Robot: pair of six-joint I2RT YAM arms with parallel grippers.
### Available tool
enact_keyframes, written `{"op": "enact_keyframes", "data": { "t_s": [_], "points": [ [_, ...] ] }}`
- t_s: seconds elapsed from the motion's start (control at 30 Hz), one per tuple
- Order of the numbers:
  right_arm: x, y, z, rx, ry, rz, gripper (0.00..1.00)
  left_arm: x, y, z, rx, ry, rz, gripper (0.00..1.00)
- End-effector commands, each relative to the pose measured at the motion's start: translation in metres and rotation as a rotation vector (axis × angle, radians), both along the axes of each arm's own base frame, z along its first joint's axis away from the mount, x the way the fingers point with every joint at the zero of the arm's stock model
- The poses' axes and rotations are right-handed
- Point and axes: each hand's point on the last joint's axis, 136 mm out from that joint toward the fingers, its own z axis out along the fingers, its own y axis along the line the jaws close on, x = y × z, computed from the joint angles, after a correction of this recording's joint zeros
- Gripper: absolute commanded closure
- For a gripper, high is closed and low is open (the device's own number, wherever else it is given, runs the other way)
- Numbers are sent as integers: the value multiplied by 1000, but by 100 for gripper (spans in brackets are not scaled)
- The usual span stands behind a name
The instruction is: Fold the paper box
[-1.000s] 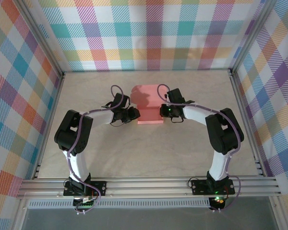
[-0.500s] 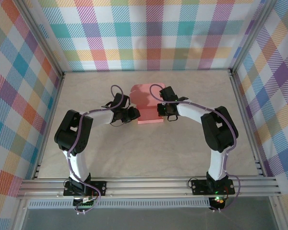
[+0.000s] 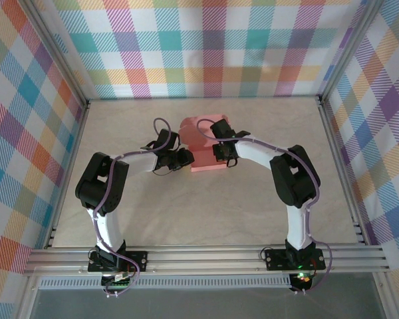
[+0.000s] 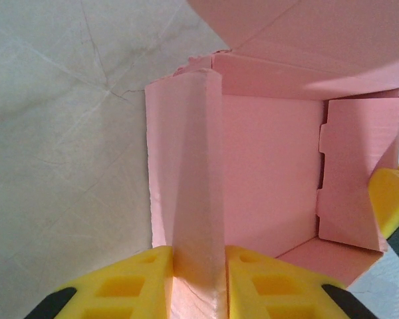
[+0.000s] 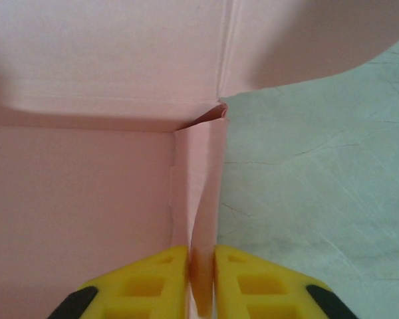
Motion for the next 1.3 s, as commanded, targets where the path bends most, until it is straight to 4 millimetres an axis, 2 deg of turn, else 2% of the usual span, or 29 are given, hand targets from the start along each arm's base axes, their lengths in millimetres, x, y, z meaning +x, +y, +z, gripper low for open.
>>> {"op": "enact_keyframes", "data": {
  "t_s": [0.0,0.13,0.27,0.63,0.9,1.17,1.27],
  "points": [
    [-20,-9,-29,-93,102,23,81,4,-16,8,-44,-21,-37,75],
    [-19,-9,-28,-103,100,24,82,3,-15,7,-41,-18,-37,75],
    [-18,-11,-27,-126,95,24,87,3,-14,6,-39,-18,-36,74],
    [-18,-29,-32,-396,90,-2,97,3,-16,11,-44,-26,-38,74],
    [-17,-43,-36,-617,65,-21,99,2,-17,14,-45,-34,-40,74],
    [-22,-52,-60,-699,103,-18,100,1,-17,14,-46,-34,-39,74],
    [-23,-52,-60,-685,103,-25,100,1,-16,13,-46,-32,-38,74]
  ]
}}
